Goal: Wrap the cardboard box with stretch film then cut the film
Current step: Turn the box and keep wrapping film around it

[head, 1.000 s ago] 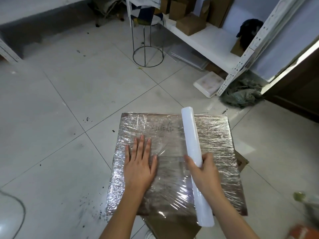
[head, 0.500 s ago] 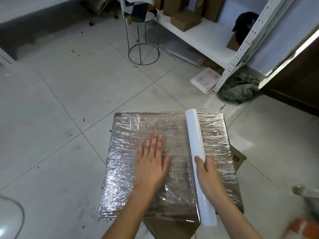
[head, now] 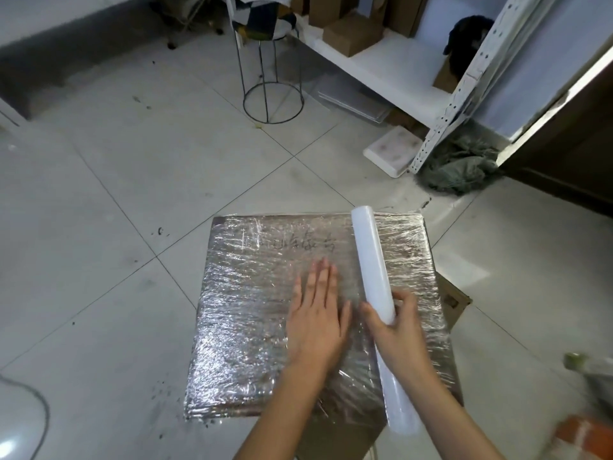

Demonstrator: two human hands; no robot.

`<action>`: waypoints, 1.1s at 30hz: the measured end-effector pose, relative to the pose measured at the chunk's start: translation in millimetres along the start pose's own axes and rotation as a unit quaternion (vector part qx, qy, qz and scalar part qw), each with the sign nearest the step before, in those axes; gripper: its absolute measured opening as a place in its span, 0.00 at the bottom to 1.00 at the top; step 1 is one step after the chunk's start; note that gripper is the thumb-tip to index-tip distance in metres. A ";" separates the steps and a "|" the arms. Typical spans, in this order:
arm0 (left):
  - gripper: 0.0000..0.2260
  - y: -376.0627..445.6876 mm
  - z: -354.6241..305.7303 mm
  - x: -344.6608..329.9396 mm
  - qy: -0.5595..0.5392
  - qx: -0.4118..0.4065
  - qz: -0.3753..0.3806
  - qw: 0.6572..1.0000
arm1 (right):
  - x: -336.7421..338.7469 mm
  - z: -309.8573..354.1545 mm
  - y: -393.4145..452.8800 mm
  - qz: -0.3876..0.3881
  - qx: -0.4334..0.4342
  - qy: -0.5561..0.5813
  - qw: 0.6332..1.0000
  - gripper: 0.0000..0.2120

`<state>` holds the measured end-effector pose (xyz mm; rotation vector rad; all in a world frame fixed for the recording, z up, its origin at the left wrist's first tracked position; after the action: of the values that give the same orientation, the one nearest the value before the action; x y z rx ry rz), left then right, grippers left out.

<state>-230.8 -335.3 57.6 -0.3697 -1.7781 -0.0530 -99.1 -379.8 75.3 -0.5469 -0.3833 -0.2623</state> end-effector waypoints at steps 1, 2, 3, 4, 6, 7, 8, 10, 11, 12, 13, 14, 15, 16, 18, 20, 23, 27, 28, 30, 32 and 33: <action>0.28 -1.6 -5.3 -5.6 -0.007 -0.013 0.003 1.000 | -0.3 -4.6 -0.9 -0.001 -0.007 -0.007 1.000 0.16; 0.28 -2.9 -7.2 -10.8 -0.006 -0.019 0.002 1.000 | -0.9 -7.0 -2.4 0.002 -0.011 -0.016 1.000 0.13; 0.28 -3.3 -6.3 -15.7 -0.004 -0.018 0.000 1.000 | -1.9 -8.3 -3.6 0.012 -0.012 -0.028 0.999 0.10; 0.28 -3.3 -5.4 -16.3 -0.004 -0.015 -0.009 1.000 | -1.8 -8.2 -4.2 0.019 -0.010 -0.041 0.999 0.09; 0.28 -3.0 -4.1 -15.5 -0.010 -0.014 -0.018 1.000 | 2.9 -6.3 -2.9 0.018 0.010 -0.073 0.997 0.12; 0.28 -2.5 -3.5 -14.0 -0.008 -0.012 -0.018 1.000 | 8.1 -5.7 -1.8 0.006 0.017 -0.099 0.995 0.14; 0.28 -1.6 -3.2 -14.9 -0.003 -0.012 -0.018 1.000 | 14.8 -3.9 -0.3 -0.010 0.021 -0.130 0.991 0.16; 0.28 -0.5 -3.6 -17.4 0.006 -0.008 -0.010 1.000 | 27.5 -1.8 2.1 -0.033 0.006 -0.184 0.982 0.18; 0.28 -0.3 -4.2 -17.5 0.015 -0.007 -0.006 1.000 | 32.8 -2.6 2.7 -0.040 -0.005 -0.183 0.982 0.19; 0.28 -0.1 -5.0 -17.1 0.023 -0.004 -0.007 1.000 | 37.3 -2.9 3.9 -0.049 -0.012 -0.171 0.984 0.20; 0.28 0.4 -7.2 -14.3 0.028 -0.003 -0.014 1.000 | 41.4 -2.3 4.9 -0.058 -0.016 -0.162 0.985 0.21; 0.27 0.9 -9.1 -9.9 0.031 0.001 -0.025 0.999 | 42.7 0.5 6.1 -0.060 -0.013 -0.163 0.985 0.22; 0.27 2.2 -11.8 -5.7 0.025 0.006 -0.031 0.999 | 41.9 1.5 8.0 -0.055 -0.011 -0.167 0.984 0.23; 0.27 4.8 -16.2 -3.8 0.016 0.007 -0.034 0.999 | 41.2 2.5 9.6 -0.045 -0.011 -0.164 0.985 0.24; 0.26 9.6 -26.3 -6.7 -0.005 -0.003 -0.029 1.000 | 39.7 2.3 12.1 -0.025 -0.022 -0.134 0.990 0.25; 0.28 12.3 -31.4 -16.5 -0.011 -0.008 -0.014 1.000 | 39.7 0.0 14.3 -0.015 -0.038 -0.069 0.997 0.23; 0.29 13.2 -32.6 -23.8 -0.007 -0.002 -0.021 1.000 | 39.4 -10.0 15.4 -0.009 -0.061 -0.001 0.998 0.16; 0.27 11.1 -35.9 -22.3 0.007 0.003 -0.037 0.999 | 42.2 -17.2 10.3 0.003 -0.045 -0.069 0.997 0.11; 0.26 13.0 -38.6 -18.2 0.014 0.009 -0.039 0.999 | 44.4 -16.7 9.4 0.001 -0.038 -0.083 0.996 0.11; 0.28 20.2 -50.3 -12.3 0.021 0.007 -0.040 0.999 | 49.5 -14.9 8.3 -0.012 -0.028 -0.091 0.995 0.13; 0.29 29.2 -66.4 -12.2 0.015 -0.019 -0.033 0.999 | 53.5 -12.3 7.7 -0.032 -0.017 -0.086 0.996 0.15; 0.28 32.3 -71.1 -14.9 0.003 -0.028 -0.026 0.999 | 55.3 -9.8 7.1 -0.042 -0.008 -0.096 0.994 0.16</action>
<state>-152.0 -324.5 55.3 -0.3633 -1.7829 -0.1422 -44.4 -387.1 87.6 -0.5752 -0.5925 -0.2940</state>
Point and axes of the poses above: each hand's wrist, its own y-axis towards the middle knuckle, its own x-axis out of the back of the hand, z = x × y, the point moved 8 cm from there along y, towards the middle knuckle, and after that the axes turned 4 degrees about z, right-handed, at the moved point
